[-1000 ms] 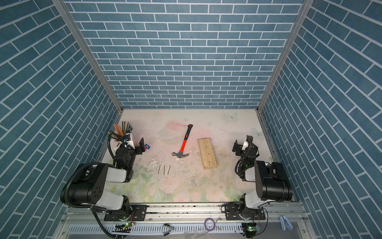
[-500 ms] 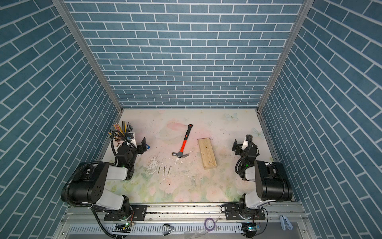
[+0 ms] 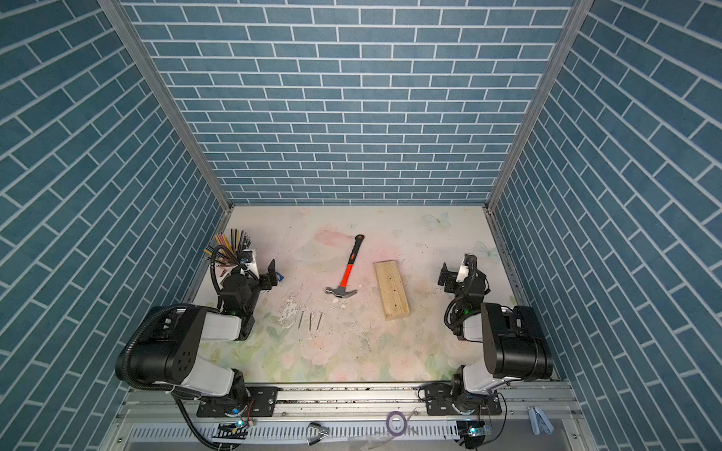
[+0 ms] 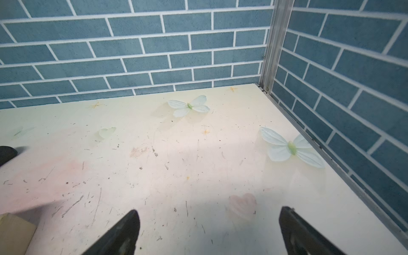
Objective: Use a claw hammer to pull out a nail
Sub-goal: Reset both arms
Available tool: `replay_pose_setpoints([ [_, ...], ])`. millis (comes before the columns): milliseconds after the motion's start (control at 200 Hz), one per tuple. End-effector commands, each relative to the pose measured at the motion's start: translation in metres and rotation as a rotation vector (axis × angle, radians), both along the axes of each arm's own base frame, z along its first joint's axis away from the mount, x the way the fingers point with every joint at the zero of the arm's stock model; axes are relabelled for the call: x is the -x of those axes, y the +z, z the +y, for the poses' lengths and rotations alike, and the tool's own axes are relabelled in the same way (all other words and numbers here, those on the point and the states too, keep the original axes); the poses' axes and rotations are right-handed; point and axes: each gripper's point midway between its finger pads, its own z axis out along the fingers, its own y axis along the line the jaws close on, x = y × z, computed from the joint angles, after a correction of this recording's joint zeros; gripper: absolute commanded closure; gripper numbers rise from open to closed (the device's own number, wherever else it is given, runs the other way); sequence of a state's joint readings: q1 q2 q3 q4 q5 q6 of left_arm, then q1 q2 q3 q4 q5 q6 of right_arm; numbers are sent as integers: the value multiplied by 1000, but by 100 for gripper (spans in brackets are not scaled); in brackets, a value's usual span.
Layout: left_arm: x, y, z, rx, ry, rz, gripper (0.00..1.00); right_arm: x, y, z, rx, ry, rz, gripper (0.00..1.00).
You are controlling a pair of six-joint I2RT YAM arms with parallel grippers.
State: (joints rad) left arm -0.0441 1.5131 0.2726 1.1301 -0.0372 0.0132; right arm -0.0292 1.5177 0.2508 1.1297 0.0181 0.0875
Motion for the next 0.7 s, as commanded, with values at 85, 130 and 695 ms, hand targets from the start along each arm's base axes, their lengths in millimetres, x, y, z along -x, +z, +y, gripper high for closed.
replay_pose_setpoints([
  [85, -2, 3, 0, -14, 3, -12, 13, -3, 10, 0, 39, 14, -32, 2],
  [130, -2, 3, 0, -13, 4, -12, 13, -4, 10, 2, 43, 28, -31, 2],
  [695, -2, 3, 1, -12, 8, -8, 13, -6, 9, 6, 48, 58, -24, 2],
])
